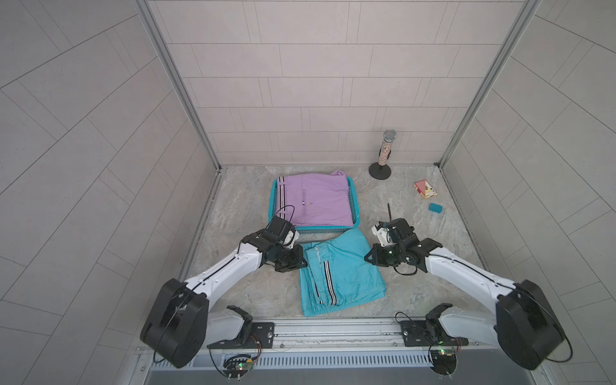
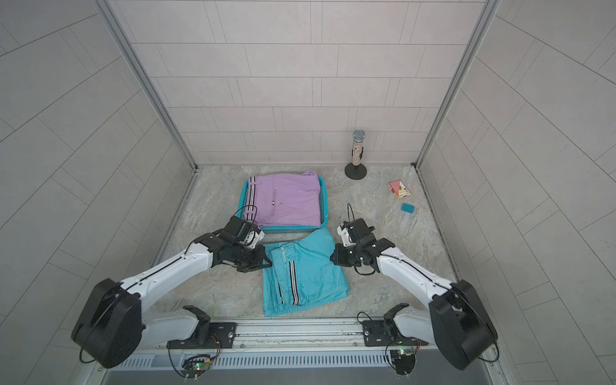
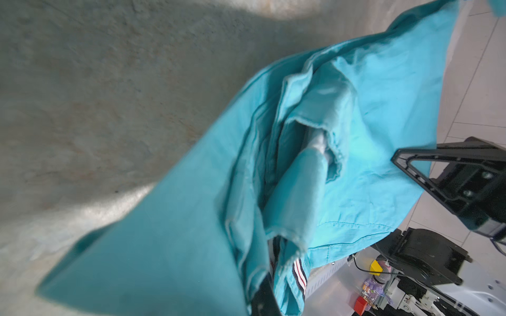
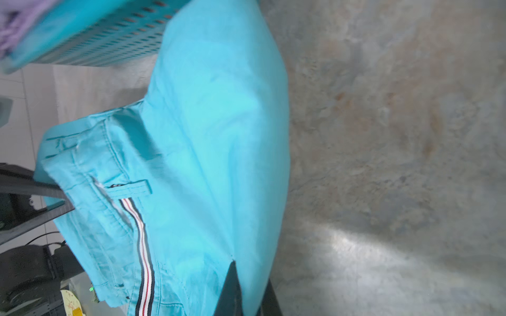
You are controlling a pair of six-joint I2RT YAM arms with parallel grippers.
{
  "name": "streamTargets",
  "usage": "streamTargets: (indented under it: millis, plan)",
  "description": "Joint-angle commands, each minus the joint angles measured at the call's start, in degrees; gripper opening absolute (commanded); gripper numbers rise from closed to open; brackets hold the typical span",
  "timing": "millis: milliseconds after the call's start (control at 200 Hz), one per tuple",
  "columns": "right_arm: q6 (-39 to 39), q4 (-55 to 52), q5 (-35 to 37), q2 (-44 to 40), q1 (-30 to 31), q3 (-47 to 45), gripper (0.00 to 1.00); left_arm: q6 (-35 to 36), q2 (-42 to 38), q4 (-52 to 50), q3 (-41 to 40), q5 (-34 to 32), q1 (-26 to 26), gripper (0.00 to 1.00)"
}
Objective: Put the folded long pants in the basket
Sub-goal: Pick up the long pant at the center of the board, then place the long pant in the basket.
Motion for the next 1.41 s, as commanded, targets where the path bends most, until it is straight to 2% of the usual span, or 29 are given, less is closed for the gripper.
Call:
streamTargets:
  millis: [0,210,365,495,620,750,916,1041,1196,1401]
  plan:
    - [1.4,-8.9,3.2,-7.3,1.9,3.2,0.0,-1.5,-5.0,-5.0,2.8,2.0,0.2,0.0]
    - [1.6,-18.8,3.8,-16.3,2.6,11.6,0.0,0.6,-8.7,-14.4,13.1,4.4,1.4,0.0]
    - [1.2,-18.5,5.7,-14.7,2.6,20.4,0.0,4.8,-4.5,-20.5,24.4,6.2,6.1,0.0]
    - [0.8,-14.0,7.2,-7.0,2.5,28.0,0.0,8.8,4.2,-25.0,36.4,7.4,11.3,0.0]
    - [0.2,-7.0,8.6,1.9,2.3,33.8,0.0,12.6,15.4,-30.6,49.3,5.5,14.1,0.0]
    - [-1.1,-3.5,9.4,12.7,1.4,41.8,0.0,13.4,26.1,-34.6,61.5,3.2,17.2,0.0]
    - [-1.2,-1.3,8.6,25.2,-0.5,50.8,0.0,14.2,38.4,-40.1,78.1,-0.3,19.6,0.0]
    - [-0.5,1.6,8.2,31.3,-1.0,52.1,0.0,16.0,49.5,-46.6,91.8,-0.5,20.3,0.0]
    - [-0.3,4.3,7.6,38.2,-1.7,51.8,0.0,16.1,57.5,-48.8,97.3,-2.2,20.4,0.0]
    - [-1.0,5.8,7.3,44.2,-3.0,51.0,0.0,16.5,57.5,-47.3,91.2,-4.2,20.3,0.0]
